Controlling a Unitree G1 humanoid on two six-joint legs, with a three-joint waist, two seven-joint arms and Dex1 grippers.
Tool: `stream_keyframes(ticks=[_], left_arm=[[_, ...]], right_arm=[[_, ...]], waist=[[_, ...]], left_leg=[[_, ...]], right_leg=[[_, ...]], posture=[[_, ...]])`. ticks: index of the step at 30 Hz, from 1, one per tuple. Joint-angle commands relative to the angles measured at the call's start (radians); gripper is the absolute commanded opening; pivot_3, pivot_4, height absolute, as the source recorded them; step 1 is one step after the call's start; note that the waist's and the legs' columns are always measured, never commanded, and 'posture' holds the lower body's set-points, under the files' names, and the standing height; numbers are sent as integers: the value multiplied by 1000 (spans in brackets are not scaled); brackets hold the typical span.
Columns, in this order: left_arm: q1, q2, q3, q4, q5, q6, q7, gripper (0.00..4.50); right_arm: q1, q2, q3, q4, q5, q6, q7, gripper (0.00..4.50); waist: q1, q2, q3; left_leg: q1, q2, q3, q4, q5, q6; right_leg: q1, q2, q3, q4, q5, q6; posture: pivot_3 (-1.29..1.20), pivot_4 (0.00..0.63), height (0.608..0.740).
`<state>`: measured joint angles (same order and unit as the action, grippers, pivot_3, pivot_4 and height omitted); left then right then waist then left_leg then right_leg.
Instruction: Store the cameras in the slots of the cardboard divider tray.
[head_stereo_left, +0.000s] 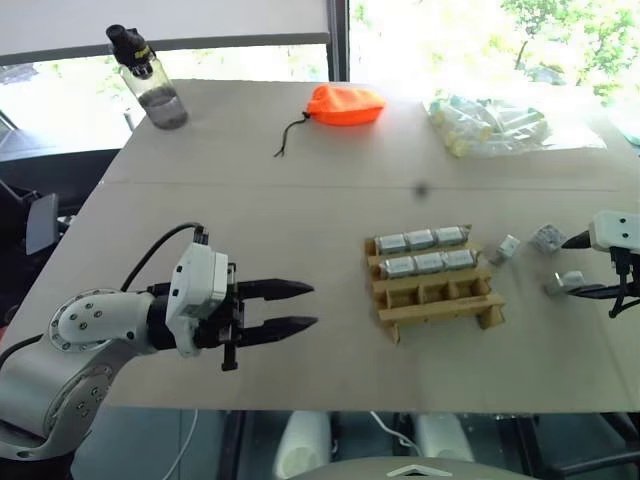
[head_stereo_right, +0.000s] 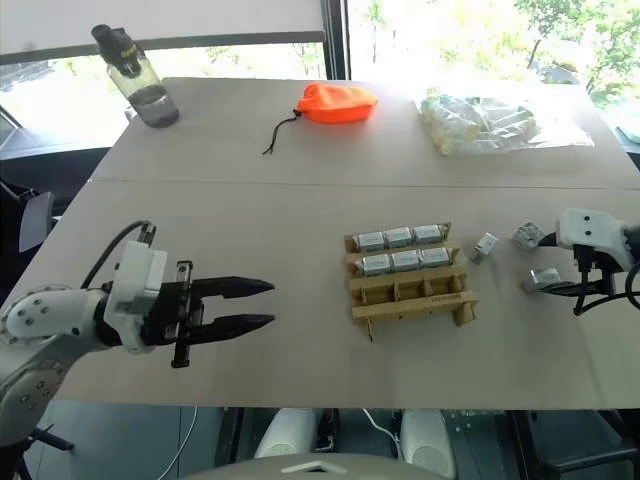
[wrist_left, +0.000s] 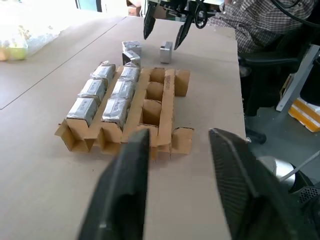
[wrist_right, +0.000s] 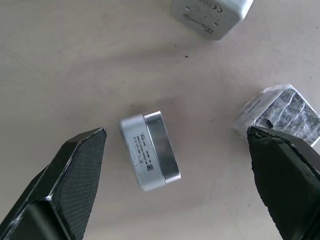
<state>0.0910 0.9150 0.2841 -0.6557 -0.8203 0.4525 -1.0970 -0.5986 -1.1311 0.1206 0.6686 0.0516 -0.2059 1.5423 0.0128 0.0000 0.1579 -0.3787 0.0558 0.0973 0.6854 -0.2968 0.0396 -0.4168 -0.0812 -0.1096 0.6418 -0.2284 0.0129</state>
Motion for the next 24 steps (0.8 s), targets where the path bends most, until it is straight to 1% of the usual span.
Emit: stream_keyframes(ticks=[1, 2, 3, 4, 14, 17, 20, 21, 23, 24], left_arm=[[0, 12, 31, -19, -26, 2, -18, 3543], [-1, 12, 31, -17, -25, 0, -20, 3856], [-1, 13, 32, -16, -23, -2, -24, 4361], [-2, 14, 32, -14, -21, -4, -28, 4479], [-6, 8, 27, -14, -1, -32, -60, 4479], [-8, 8, 25, -14, 2, -33, -62, 4500], [-12, 9, 21, -13, 5, -35, -63, 4500], [-14, 9, 20, -13, 6, -36, -63, 4500], [-19, 8, 16, -13, 8, -35, -61, 4500], [-20, 7, 15, -13, 9, -35, -61, 4500]], right_arm=[[-12, -9, -9, -13, 4, -4, 44, 4500], [-11, -9, -9, -15, 4, -2, 43, 4500], [-10, -10, -10, -17, 5, 0, 44, 4500], [-9, -11, -10, -18, 5, 2, 44, 4500], [6, -20, 5, -6, -22, -14, 44, 4500], [4, -19, 12, 1, -31, -24, 40, 3715], [-2, -17, 21, 10, -46, -36, 36, 2347], [-2, -17, 22, 12, -50, -39, 37, 2009], [-4, -13, 19, 14, -44, -35, 42, 793], [-4, -12, 17, 14, -42, -34, 43, 624]], waist=[[-1, 0, 0], [-1, 0, 0], [-1, 0, 0], [-1, 0, 0], [-1, 0, 0], [-1, 0, 0], [-1, 0, 0], [0, 0, 0], [-1, 0, 0], [-1, 0, 0]], left_leg=[[0, 0, 0, 0, 0, 0], [0, 0, 0, 0, 0, 0], [0, 0, 0, 0, 0, 0], [0, 0, 0, 0, 0, 0], [0, 0, 1, 0, 0, 0], [0, 0, 1, 0, 0, 0], [0, 0, 1, 0, 0, 0], [0, 0, 1, 0, 0, 0], [0, 0, 1, 0, 0, 0], [0, 0, 1, 0, 0, 0]], right_leg=[[0, 0, 0, 0, 0, 0], [0, 0, 0, 0, 0, 0], [0, 0, 0, 0, 0, 0], [0, 0, 0, 0, 0, 0], [0, 0, 0, 0, 0, 0], [0, 0, 0, 0, 0, 0], [0, 0, 0, 0, 0, 0], [0, 0, 0, 0, 0, 0], [0, 0, 0, 0, 0, 0], [0, 0, 0, 0, 0, 0]], posture=[[0, 150, 726], [0, 150, 726], [0, 150, 726], [0, 150, 726], [0, 150, 726], [0, 150, 726], [0, 150, 726], [0, 150, 726], [0, 150, 726], [0, 150, 726]])
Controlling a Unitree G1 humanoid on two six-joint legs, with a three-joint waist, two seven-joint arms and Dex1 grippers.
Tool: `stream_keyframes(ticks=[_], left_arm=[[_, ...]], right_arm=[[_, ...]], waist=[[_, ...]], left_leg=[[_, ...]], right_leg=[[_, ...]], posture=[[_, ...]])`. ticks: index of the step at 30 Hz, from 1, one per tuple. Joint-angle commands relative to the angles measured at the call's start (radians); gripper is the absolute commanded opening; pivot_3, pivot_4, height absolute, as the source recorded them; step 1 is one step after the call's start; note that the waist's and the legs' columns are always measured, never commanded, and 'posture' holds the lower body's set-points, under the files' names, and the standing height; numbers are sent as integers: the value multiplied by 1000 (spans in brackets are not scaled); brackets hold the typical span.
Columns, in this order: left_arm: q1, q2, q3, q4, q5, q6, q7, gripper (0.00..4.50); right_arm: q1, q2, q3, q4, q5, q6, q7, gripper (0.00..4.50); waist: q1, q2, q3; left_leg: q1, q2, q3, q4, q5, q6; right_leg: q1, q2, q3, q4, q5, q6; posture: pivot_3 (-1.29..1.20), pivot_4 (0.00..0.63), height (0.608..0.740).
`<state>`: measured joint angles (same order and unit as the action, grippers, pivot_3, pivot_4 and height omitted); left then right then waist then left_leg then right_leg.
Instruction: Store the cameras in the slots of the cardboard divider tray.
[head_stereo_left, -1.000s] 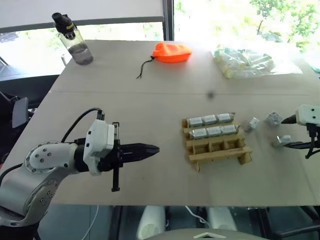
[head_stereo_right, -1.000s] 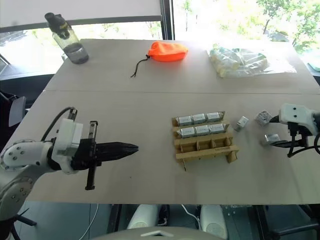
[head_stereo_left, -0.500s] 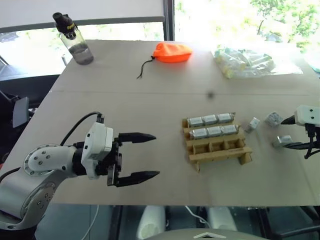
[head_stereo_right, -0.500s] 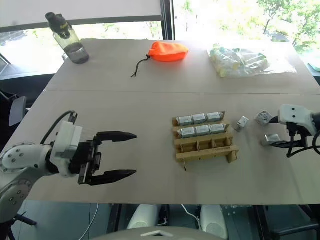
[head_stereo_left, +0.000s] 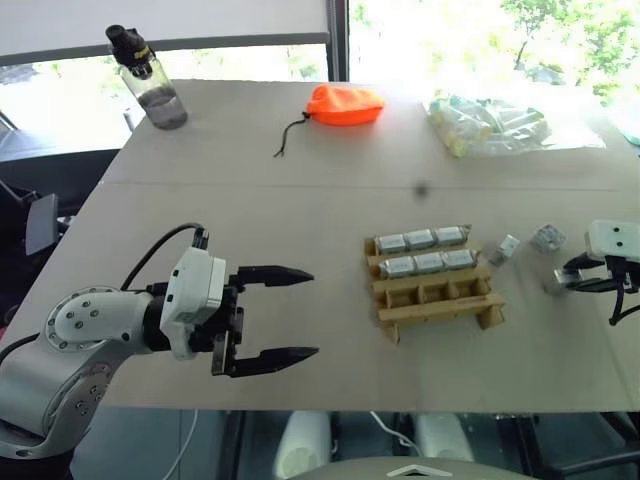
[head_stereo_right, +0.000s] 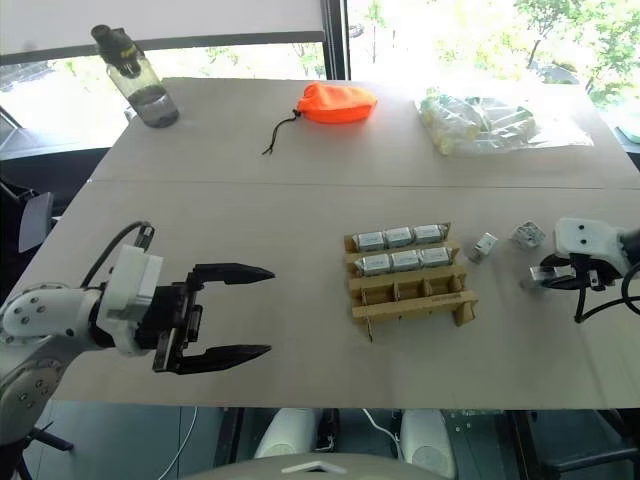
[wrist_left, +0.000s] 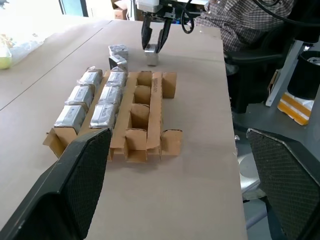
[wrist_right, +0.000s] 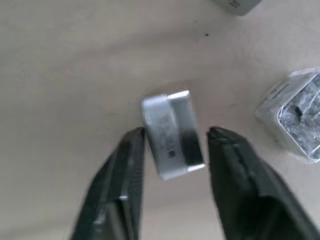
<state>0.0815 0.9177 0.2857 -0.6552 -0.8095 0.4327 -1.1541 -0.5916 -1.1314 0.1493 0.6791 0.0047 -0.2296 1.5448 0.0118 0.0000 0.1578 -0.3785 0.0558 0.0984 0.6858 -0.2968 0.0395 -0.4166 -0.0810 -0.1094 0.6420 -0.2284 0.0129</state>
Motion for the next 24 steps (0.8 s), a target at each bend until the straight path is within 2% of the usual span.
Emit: stream_keyframes(ticks=[1, 4, 9, 13, 16, 24], left_arm=[[-11, 3, 13, -14, 0, -16, -3, 4500], [-14, 1, 8, -12, 4, -17, -2, 4500], [-19, 1, 5, -5, 8, -20, -5, 4500], [-25, 2, -1, 5, 18, -25, -13, 4500], [-43, 1, -17, 21, 32, -29, -22, 4500], [-118, -5, -66, 73, 50, -32, -47, 4500]], right_arm=[[-10, -15, -9, 3, 2, -14, 42, 631], [-8, -19, -10, 0, 5, -14, 49, 633], [-32, -11, -29, -118, 81, 70, 69, 633], [-43, -21, -5, -348, 184, 205, 70, 633], [-61, -11, 33, -628, 288, 385, 70, 633], [-198, 142, 101, -945, 363, 745, -39, 633]], waist=[[0, 0, 0], [0, 0, 0], [0, 0, 0], [-5, 1, 1], [-4, 1, 1], [4, 1, 1]], left_leg=[[0, 0, 0, 0, 0, 0], [0, 0, 0, 0, 0, 0], [0, 0, -1, 0, 0, 0], [0, 0, -1, 0, 0, 0], [0, 1, -2, 0, 0, 0], [-2, 0, -5, 1, 0, 0]], right_leg=[[0, 0, 0, 0, 0, 0], [0, 0, 0, 0, 0, 0], [0, 0, 0, 0, 0, 0], [0, 0, 0, 1, 0, 0], [0, 0, 0, 1, 0, 0], [0, -1, -3, 0, 0, 0]], posture=[[0, 150, 726], [0, 150, 726], [0, 150, 726], [0, 150, 726], [0, 150, 726], [0, 150, 726]])
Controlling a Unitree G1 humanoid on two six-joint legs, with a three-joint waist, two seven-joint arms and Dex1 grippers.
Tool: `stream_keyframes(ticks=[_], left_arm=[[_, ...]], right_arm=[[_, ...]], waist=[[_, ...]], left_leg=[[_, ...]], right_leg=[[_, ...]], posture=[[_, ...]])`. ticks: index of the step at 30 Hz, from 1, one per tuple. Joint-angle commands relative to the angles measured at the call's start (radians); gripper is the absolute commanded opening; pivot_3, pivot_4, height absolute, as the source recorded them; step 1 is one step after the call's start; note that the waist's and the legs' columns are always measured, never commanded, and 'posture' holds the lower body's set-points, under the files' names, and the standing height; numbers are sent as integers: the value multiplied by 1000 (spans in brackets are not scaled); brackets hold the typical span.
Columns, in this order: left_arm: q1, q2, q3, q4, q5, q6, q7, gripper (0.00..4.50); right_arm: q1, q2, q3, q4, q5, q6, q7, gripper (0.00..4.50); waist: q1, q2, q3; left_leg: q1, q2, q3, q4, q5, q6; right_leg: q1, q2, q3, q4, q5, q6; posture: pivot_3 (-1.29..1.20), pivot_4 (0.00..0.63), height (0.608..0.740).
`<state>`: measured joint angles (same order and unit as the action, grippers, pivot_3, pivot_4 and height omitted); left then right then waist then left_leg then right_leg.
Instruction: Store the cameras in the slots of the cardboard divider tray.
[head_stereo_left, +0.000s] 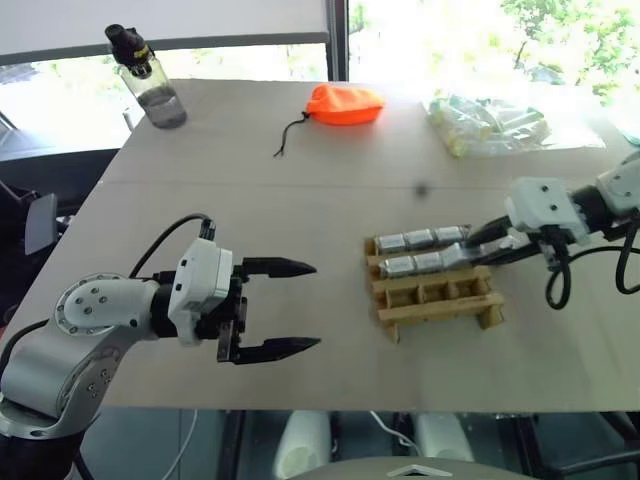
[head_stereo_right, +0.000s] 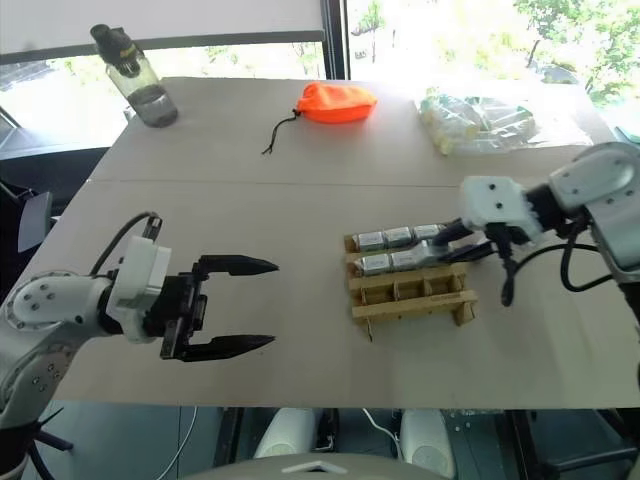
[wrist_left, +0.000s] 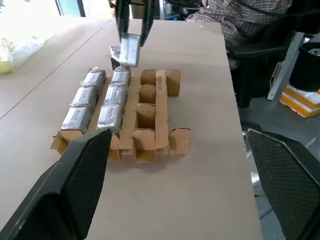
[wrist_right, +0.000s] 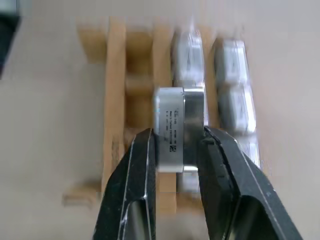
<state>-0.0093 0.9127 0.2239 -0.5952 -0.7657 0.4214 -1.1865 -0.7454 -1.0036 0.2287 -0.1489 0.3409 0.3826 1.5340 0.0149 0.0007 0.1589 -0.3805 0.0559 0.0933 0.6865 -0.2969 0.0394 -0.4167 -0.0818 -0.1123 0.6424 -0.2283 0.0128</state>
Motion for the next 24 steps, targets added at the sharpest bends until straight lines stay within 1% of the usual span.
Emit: stream_keyframes(ticks=[1, 4, 7, 10, 16, 24], left_arm=[[-39, 0, -12, 24, 9, -22, -21, 4500], [-66, -5, -30, 48, 19, -26, -37, 4500], [-91, -11, -51, 69, 30, -35, -46, 4500], [-106, -17, -63, 77, 37, -37, -50, 4500], [-112, -17, -67, 81, 39, -38, -53, 4500], [-125, -18, -77, 85, 44, -35, -57, 4500]], right_arm=[[-67, 34, 46, -158, 27, 172, -34, 633], [-134, 84, 116, -222, 1, 272, -67, 633], [-202, 123, 236, -236, -131, 348, -140, 633], [-233, 125, 310, -271, -178, 441, -161, 633], [-255, 108, 389, -340, -215, 550, -164, 633], [-287, 63, 451, -420, -211, 663, -137, 633]], waist=[[1, 0, 0], [-2, 0, 0], [-4, 0, 0], [0, -1, 0], [-3, -2, 1], [-3, -2, 1]], left_leg=[[-1, 0, -2, 0, 0, 0], [-2, -1, -3, 0, 0, 0], [-2, -1, -3, 0, 0, 0], [-2, -1, -3, 0, 0, 0], [-4, -1, -3, 0, 0, 0], [-4, -1, -4, 0, 0, 0]], right_leg=[[0, 0, -2, 0, 0, 0], [0, 0, -2, -1, 0, 0], [-1, 0, -3, 0, 0, 0], [-1, 0, -3, 0, 0, 0], [-3, 0, -3, 0, 0, 0], [-3, 0, -3, 0, 0, 0]], posture=[[0, 150, 726], [0, 150, 726], [0, 150, 726], [0, 150, 726], [0, 150, 726], [0, 150, 726]])
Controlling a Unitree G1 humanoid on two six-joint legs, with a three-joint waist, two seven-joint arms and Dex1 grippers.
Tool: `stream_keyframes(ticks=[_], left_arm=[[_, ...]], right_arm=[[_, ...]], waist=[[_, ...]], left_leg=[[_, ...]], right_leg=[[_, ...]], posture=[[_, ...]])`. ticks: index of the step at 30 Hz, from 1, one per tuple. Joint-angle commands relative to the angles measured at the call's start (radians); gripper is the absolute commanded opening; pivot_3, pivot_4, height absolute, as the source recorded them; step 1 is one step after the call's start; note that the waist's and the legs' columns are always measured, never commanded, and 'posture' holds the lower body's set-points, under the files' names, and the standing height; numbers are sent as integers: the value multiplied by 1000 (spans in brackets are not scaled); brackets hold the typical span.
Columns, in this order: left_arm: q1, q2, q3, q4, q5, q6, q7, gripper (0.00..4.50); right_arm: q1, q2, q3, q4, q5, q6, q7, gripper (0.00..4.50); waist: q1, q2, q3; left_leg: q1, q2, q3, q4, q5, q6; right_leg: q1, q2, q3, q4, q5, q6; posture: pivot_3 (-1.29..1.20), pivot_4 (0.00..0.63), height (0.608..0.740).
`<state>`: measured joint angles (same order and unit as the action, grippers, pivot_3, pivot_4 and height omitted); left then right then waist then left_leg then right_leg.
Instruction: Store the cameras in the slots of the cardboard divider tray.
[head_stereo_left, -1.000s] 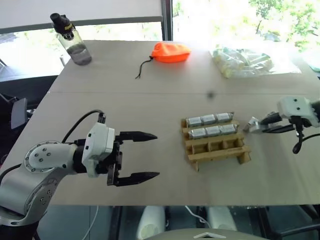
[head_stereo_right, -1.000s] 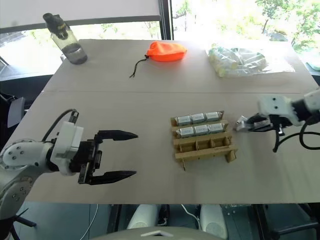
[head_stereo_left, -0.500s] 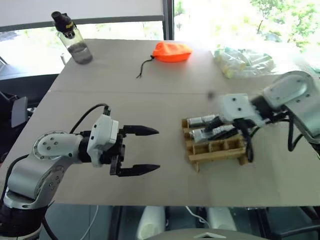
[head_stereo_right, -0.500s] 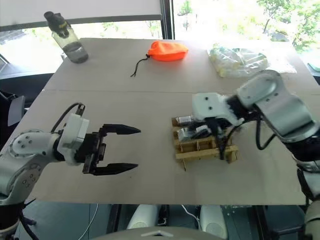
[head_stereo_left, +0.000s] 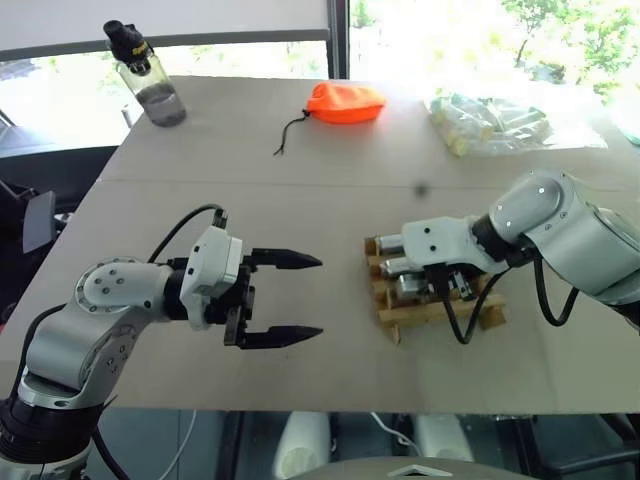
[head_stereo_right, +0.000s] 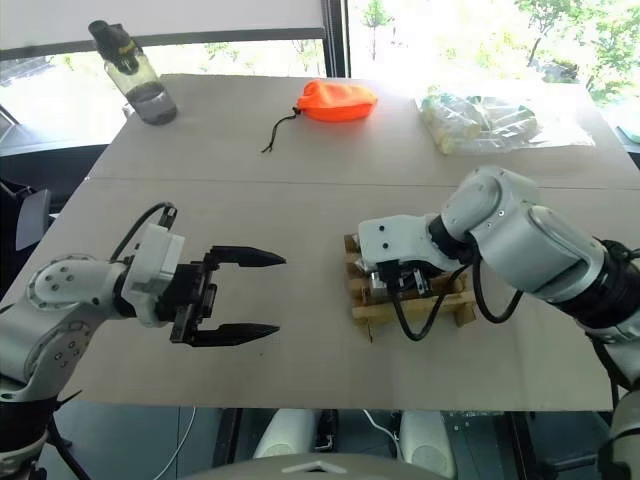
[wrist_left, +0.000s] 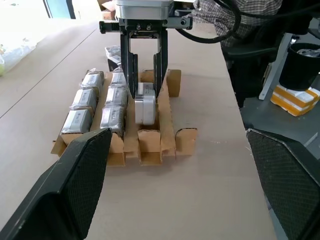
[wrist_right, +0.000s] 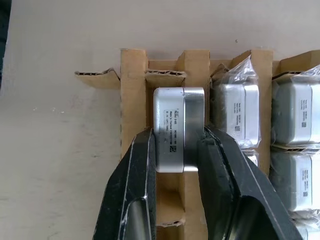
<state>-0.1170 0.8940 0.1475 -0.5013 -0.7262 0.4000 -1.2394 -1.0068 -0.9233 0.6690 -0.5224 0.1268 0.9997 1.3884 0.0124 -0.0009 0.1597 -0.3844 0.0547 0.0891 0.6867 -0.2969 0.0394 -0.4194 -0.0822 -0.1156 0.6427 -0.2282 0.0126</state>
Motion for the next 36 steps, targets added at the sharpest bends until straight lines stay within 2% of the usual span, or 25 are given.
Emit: stream_keyframes(ticks=[1, 11, 18, 26, 27, 29, 32, 36], left_arm=[[-18, 0, -2, -8, 6, -13, -4, 4500], [-28, -6, -17, -7, 16, -12, -10, 4500], [-28, -5, -18, -6, 14, -13, -10, 4500], [-20, -3, -13, -4, 19, -17, -9, 4500], [-19, -5, -16, -5, 22, -20, -9, 4500], [-19, -9, -19, -7, 21, -20, -6, 4500], [-21, -11, -20, -6, 19, -19, -7, 4500], [-32, -13, -21, 1, 14, -19, -14, 4500]], right_arm=[[-25, -15, 19, -56, 4, 62, 2, 633], [-37, 39, 76, -67, 2, 180, -97, 633], [-46, 61, 92, -31, 1, 185, -150, 633], [-33, 42, 111, -62, 1, 127, -140, 633], [-28, 35, 111, -74, 5, 124, -135, 1669], [-24, 45, 84, -78, 25, 160, -153, 2412], [-38, 28, 50, -77, 55, 183, -145, 3830], [-32, -63, -83, -63, 119, 190, -112, 3830]], waist=[[0, 0, 0], [-3, -1, 0], [-3, -1, 0], [-3, -1, 0], [-3, -1, 0], [-4, -1, 0], [-5, -1, 0], [0, -1, 1]], left_leg=[[0, 0, 0, 0, 0, 0], [1, 0, 0, 0, 0, 0], [0, 0, 0, 0, 0, 0], [0, 0, 0, 0, 0, 0], [0, 0, 0, 0, 0, 0], [0, 0, 0, 0, 0, 0], [0, 0, 0, 0, 0, 0], [0, 0, 0, 0, 0, 0]], right_leg=[[0, 0, 0, 0, 0, 0], [0, 0, 0, 0, 0, 0], [0, 0, 0, 0, 0, 0], [0, 0, 0, 0, 0, 0], [0, 0, 0, 0, 0, 0], [0, 0, 0, 0, 0, 0], [0, 0, 0, 0, 0, 0], [0, 0, 0, 0, 0, 0]], posture=[[0, 150, 726], [0, 150, 726], [0, 150, 726], [0, 150, 726], [0, 150, 726], [0, 150, 726], [0, 150, 726], [0, 150, 726]])
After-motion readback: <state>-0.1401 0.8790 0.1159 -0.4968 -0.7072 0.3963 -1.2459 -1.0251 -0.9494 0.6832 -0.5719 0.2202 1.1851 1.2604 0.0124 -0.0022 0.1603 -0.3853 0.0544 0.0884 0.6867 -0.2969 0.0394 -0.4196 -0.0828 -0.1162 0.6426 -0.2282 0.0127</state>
